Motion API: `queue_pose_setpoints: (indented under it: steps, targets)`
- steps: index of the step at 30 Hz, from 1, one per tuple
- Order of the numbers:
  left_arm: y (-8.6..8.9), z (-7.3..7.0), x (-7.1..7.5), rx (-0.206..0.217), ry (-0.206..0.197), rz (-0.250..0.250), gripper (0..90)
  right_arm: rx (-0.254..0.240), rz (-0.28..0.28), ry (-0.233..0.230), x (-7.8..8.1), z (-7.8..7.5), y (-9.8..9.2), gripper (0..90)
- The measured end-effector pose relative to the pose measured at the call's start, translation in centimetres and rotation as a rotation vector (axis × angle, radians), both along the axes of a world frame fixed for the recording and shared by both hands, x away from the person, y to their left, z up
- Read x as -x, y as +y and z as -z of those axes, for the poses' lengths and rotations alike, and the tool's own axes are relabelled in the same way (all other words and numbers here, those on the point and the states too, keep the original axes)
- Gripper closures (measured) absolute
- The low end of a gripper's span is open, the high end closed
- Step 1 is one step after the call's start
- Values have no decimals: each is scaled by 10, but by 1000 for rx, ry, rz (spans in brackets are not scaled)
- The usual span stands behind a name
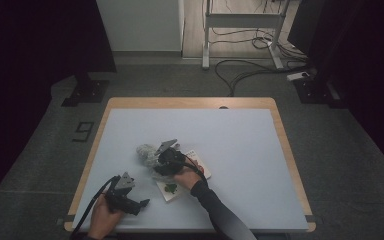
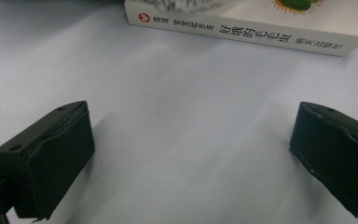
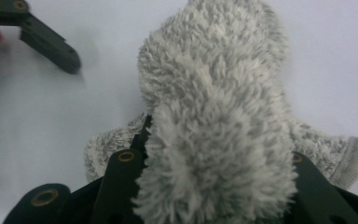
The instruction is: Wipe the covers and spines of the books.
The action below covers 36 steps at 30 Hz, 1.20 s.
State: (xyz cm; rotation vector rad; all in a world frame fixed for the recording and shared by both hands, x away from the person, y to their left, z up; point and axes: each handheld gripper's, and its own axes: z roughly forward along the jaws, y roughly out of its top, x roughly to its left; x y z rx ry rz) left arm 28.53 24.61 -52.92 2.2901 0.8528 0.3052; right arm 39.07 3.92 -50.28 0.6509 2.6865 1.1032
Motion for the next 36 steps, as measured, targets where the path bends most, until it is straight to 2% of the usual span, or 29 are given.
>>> queue_pose_setpoints:
  steps: [7, 17, 31, 36]
  targets:
    - [0, 0, 0, -2, 0, 1, 0, 3, 60, -1, -10, 1, -20, 602]
    - [0, 0, 0, 1, 0, 0, 0, 14, 169, -7, -30, 2, -61, 602]
    - [0, 0, 0, -2, 0, 1, 0, 21, 285, -15, -46, 4, -100, 602]
    - [0, 0, 0, -2, 0, 1, 0, 21, 315, -16, -50, 4, -109, 602]
